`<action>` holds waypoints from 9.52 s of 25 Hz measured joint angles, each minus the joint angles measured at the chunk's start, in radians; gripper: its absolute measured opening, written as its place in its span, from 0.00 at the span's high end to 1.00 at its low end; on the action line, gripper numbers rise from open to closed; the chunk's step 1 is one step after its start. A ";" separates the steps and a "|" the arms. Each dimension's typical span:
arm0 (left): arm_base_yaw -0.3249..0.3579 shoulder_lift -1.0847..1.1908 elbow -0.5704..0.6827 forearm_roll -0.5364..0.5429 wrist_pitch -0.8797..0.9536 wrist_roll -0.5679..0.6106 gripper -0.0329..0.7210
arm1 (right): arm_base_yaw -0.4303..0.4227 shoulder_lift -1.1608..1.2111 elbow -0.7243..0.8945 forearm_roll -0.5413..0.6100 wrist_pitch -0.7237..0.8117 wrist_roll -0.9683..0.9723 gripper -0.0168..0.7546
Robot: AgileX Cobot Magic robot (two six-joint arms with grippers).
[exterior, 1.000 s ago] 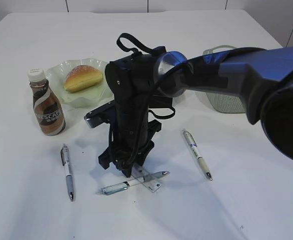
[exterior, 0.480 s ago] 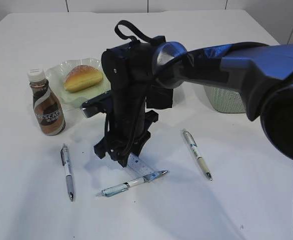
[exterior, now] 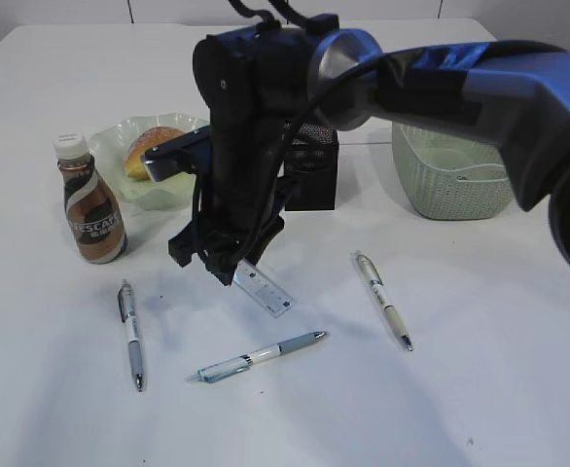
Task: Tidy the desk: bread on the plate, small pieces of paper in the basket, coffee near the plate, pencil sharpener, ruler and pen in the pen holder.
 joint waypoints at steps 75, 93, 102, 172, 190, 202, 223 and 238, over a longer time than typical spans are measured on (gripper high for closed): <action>0.000 0.000 0.000 -0.009 -0.128 0.000 0.49 | -0.315 -0.228 0.506 -0.578 -1.563 0.395 0.59; 0.000 0.000 0.000 -0.008 -0.178 0.000 0.50 | -0.373 -0.105 0.400 -0.557 -1.607 0.376 0.59; 0.000 0.006 0.000 -0.008 -0.185 0.000 0.49 | -0.379 -0.091 0.398 -0.549 -1.619 0.363 0.59; 0.000 0.006 0.000 -0.018 -0.255 0.000 0.50 | -0.366 -0.258 0.398 -0.482 -1.053 0.582 0.42; 0.000 0.006 0.000 -0.025 -0.141 -0.018 0.50 | -0.245 -0.371 0.398 -0.304 -0.332 0.423 0.43; 0.000 0.006 0.000 -0.047 -0.037 -0.034 0.50 | -0.245 -0.341 0.391 -0.145 -0.031 0.247 0.43; 0.000 0.006 0.000 -0.051 0.050 -0.071 0.50 | -0.291 -0.095 0.261 -0.022 0.001 0.163 0.42; 0.000 0.006 0.000 -0.016 0.054 -0.071 0.50 | -0.291 -0.040 0.259 -0.022 -0.003 0.161 0.43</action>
